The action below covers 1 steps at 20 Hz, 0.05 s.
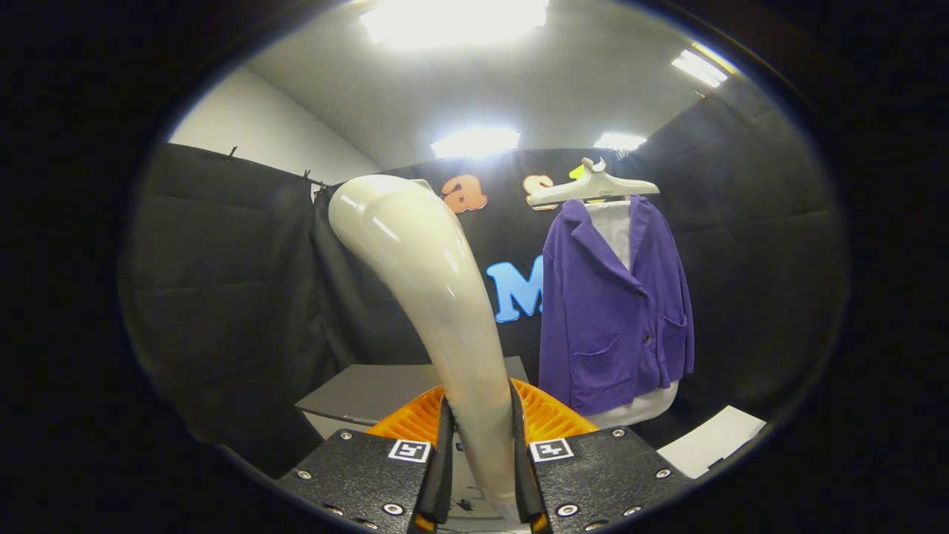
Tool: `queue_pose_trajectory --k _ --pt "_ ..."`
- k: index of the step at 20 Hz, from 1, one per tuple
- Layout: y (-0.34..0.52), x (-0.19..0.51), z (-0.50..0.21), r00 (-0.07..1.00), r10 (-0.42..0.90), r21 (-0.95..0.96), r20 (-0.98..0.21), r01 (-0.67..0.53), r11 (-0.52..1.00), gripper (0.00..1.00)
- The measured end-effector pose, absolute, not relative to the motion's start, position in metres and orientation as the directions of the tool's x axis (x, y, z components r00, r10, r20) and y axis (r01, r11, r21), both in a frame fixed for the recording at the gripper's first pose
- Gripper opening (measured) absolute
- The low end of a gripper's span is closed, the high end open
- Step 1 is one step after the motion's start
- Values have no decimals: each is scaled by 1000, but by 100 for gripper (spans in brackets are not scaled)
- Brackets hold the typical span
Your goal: Iron the clothes twice with a garment steamer, once on the left side and once on the right side.
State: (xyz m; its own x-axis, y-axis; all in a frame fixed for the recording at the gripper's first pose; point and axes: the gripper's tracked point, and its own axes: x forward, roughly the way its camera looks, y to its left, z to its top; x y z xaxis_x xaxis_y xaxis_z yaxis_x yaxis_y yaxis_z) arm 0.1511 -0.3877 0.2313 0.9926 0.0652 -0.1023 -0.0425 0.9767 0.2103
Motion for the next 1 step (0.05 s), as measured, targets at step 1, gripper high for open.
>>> queue_pose_trajectory --k 1 --pt "-388 151 230 992 68 196 -105 -47 980 34"
